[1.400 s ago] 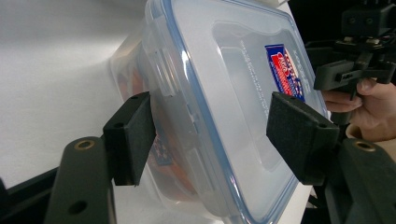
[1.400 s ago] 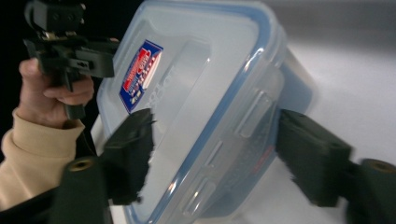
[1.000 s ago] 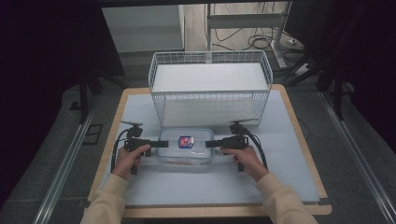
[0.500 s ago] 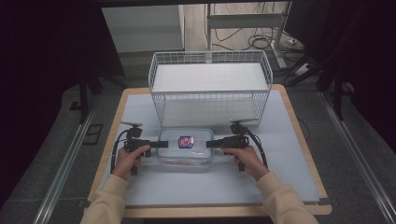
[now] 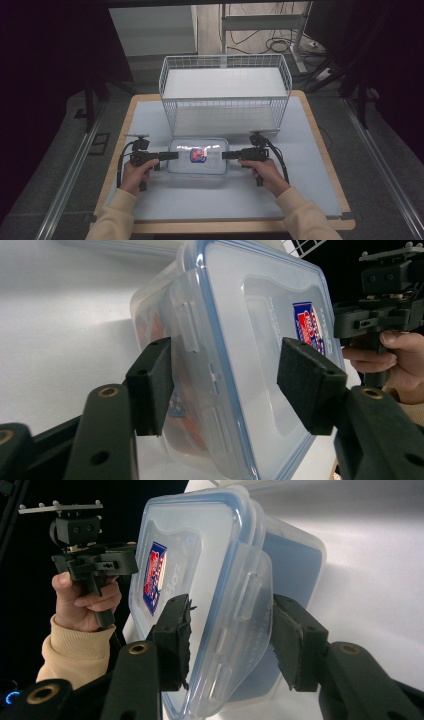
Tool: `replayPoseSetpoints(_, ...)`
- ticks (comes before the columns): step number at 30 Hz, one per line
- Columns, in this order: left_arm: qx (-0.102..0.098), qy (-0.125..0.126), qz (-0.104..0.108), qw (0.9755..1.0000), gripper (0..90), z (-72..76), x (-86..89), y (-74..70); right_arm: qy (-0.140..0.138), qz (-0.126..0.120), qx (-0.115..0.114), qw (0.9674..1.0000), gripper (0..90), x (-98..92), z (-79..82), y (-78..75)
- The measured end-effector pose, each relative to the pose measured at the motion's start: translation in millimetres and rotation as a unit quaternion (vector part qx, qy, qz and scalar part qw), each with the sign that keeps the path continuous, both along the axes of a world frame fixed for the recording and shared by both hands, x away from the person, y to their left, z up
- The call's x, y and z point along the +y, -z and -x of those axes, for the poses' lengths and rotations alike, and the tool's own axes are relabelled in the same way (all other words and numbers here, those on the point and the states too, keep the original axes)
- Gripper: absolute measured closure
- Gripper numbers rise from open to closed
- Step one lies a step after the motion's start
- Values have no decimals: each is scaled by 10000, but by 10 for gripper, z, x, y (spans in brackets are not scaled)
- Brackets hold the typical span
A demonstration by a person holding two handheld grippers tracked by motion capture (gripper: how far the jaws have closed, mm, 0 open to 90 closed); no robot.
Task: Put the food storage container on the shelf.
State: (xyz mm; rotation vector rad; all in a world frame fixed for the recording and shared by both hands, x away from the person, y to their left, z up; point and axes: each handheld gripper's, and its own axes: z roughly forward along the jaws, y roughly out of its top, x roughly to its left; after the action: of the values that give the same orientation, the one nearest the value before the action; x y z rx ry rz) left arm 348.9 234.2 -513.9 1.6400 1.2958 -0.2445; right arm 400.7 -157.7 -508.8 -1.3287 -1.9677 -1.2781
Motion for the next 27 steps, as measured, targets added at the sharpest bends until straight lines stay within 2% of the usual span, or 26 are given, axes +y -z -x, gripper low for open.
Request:
replayPoseSetpoints(4,-100,-79,16,9999,432,55,-10,-30,18,-103,-8,9999,551,-21,37,-13)
replayPoseSetpoints(14,-390,-141,43,9991,479,170,-56,-136,71,-163,-87,9998,554,-85,111,-49)
replayPoseSetpoints(22,-558,-103,10,9984,483,179,-177,-201,140,-162,-283,9994,552,-197,152,-100)
replayPoseSetpoints(27,-713,-18,-9,9975,485,186,-249,-290,141,-186,-489,9985,552,-277,173,-208)
